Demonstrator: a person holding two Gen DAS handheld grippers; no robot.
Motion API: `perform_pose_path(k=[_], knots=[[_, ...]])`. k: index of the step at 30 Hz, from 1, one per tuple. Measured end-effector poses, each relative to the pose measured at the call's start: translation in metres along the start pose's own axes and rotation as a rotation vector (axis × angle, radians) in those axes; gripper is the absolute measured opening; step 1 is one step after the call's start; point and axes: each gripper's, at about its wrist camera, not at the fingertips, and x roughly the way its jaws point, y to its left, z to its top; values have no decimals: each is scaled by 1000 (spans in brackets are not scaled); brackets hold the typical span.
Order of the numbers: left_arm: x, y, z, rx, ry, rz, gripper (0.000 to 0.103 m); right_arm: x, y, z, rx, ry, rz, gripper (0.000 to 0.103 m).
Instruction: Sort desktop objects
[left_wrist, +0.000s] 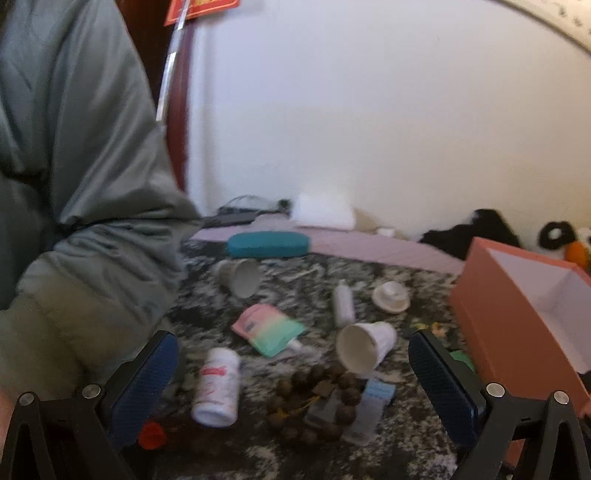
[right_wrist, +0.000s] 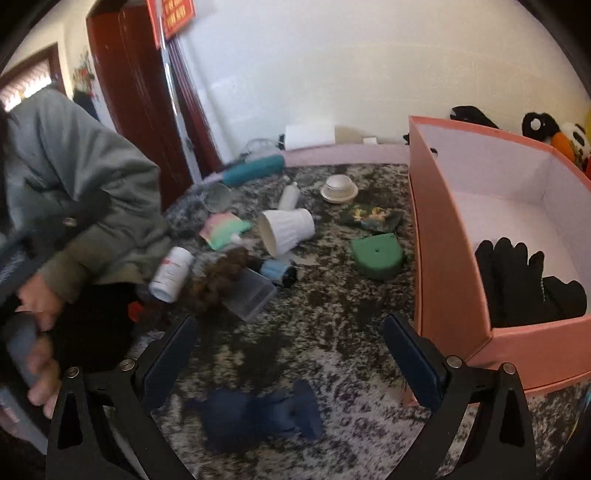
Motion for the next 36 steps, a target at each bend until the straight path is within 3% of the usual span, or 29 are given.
perform_pose_path(k=[8,18,21,24,27,29,31,33,35,36], knots=[[51,-8,-26,72,137,58,102,25,-3,12,-24,5,-69,102],[106,1,-35,56,243,83,102,57,15,16,-112,35,-115,103],[128,-5,-42,91,317,37,102,59,26,10,-164,63,-47,103],[154,-11,-55,82,497,-112,103,64,40,7,-248,78,-5,103],[165,-10,-59,42,540,-168,103,79,50,9,-357,102,26,103],[171,-9,-61,14,560,-201,103,96,50,13,-406,149,102,99],[175,-14,-63,64,569,-168,103,108,52,19,-440,215,148,97],[179,-22,-65,147,556,-73,99,117,57,22,-488,275,174,95],[183,-20,-63,138,566,-36,97,135,60,22,-531,359,150,89],[183,-18,-59,125,571,-25,91,138,61,24,-544,357,162,89]])
